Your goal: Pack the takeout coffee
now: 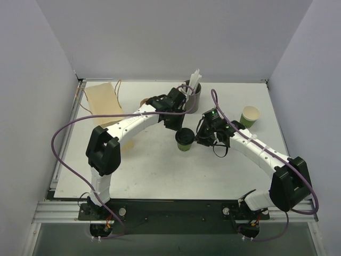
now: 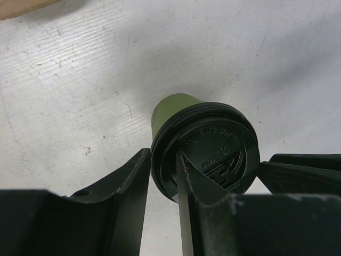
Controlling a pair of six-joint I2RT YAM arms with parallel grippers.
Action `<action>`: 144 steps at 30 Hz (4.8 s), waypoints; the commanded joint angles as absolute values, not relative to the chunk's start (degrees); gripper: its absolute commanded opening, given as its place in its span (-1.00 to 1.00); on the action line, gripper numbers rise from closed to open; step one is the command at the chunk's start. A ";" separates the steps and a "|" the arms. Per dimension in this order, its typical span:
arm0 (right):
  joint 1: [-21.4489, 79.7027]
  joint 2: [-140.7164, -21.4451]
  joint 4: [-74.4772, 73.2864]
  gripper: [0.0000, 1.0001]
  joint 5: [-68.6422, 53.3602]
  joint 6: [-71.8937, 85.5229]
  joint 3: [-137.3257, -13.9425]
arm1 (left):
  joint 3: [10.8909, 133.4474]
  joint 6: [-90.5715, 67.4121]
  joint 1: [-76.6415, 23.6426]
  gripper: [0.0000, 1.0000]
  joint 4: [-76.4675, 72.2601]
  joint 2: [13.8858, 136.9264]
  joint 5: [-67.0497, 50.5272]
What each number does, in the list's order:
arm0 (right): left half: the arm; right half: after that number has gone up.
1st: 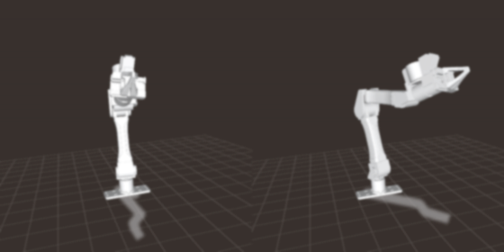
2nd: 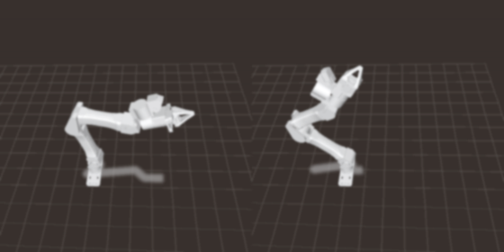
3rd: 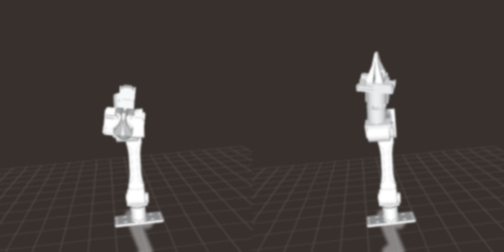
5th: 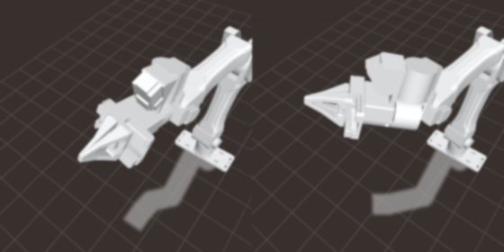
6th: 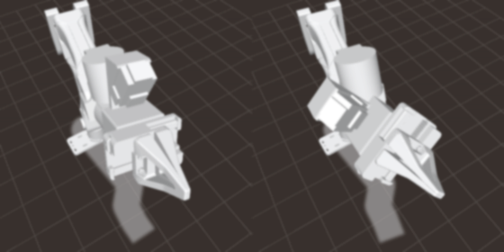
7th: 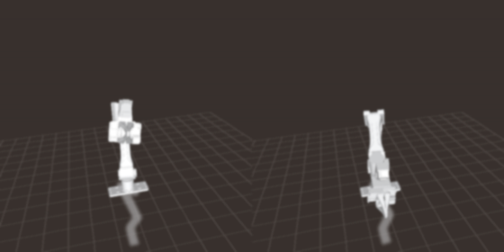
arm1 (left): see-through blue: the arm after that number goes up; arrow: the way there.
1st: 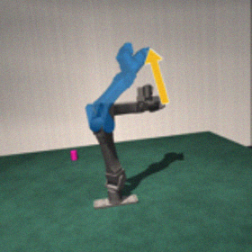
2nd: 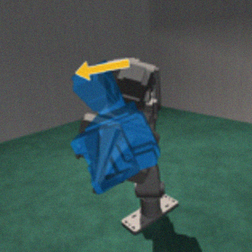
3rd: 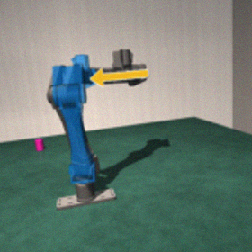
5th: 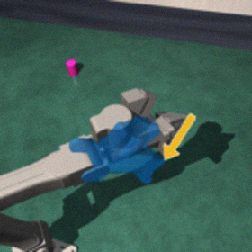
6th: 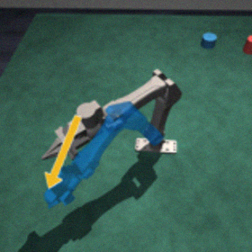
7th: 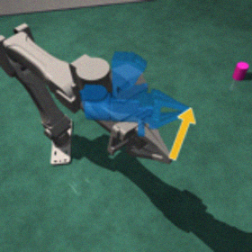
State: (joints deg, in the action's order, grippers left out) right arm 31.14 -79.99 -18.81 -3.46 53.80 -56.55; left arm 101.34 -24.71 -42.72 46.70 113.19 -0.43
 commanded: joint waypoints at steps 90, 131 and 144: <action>36.30 -91.67 -32.17 -0.54 1.41 44.30 -69.17 | 75.41 -47.55 -40.08 -0.44 38.14 103.18 -5.54; 40.08 -82.53 -23.29 -0.53 -2.73 55.20 -51.94 | 82.96 -39.03 -45.35 -0.45 44.03 116.98 2.90; 37.27 -81.83 -26.72 -0.39 1.49 55.19 -58.36 | 86.83 -36.74 -44.82 -0.44 45.96 114.44 2.46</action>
